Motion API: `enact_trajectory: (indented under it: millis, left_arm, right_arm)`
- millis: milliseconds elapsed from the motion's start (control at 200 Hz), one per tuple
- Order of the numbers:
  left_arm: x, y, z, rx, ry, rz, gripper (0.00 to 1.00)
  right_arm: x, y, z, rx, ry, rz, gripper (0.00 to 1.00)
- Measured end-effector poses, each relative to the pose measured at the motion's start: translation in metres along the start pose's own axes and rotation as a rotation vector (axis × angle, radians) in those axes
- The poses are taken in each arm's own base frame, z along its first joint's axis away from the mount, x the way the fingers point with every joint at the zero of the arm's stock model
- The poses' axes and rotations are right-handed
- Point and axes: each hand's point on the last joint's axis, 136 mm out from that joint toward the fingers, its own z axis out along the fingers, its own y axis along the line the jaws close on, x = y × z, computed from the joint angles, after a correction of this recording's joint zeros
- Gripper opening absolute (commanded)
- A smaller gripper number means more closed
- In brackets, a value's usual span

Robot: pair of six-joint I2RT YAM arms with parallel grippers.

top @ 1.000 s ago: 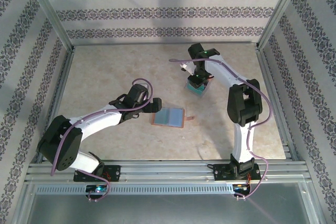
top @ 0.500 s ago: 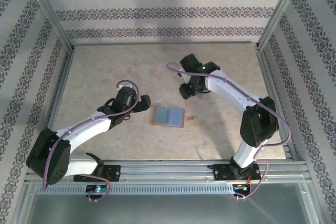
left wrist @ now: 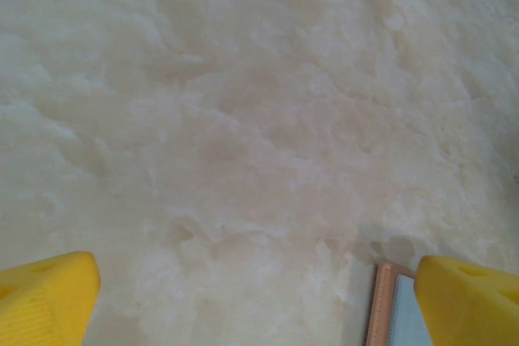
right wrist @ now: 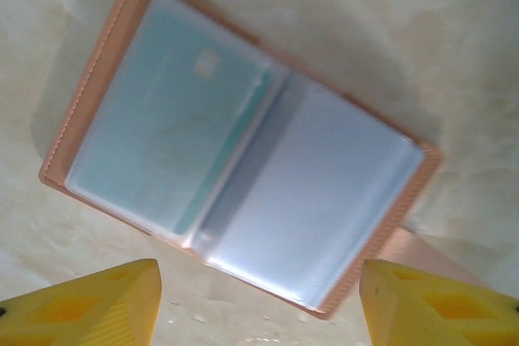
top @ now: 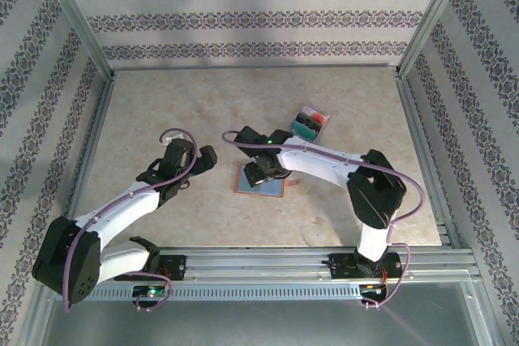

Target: Take the credit cards out of the card holder

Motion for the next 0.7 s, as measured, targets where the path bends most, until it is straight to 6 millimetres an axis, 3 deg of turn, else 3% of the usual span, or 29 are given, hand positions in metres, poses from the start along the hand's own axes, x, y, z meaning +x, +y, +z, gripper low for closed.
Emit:
enact_trajectory:
  millis: [130,310,485,700]
  left_arm:
    - [0.002,0.008,-0.001,-0.011,-0.003,-0.020,0.99]
    - [0.008,0.020,-0.004,-0.027,-0.003,-0.048,0.99]
    - [0.006,0.022,-0.006,-0.027,-0.014,-0.066,0.99]
    - [0.007,0.026,-0.005,-0.036,-0.011,-0.080,0.99]
  right_arm:
    - [-0.002,0.020,0.016,0.000,0.016,-0.013,0.65]
    - [-0.017,0.039,0.018,-0.018,-0.009,-0.027,0.65]
    - [-0.024,0.044,0.025,-0.020,-0.013,-0.026,0.66]
    - [-0.020,0.044,0.042,0.000,0.021,-0.031,0.67]
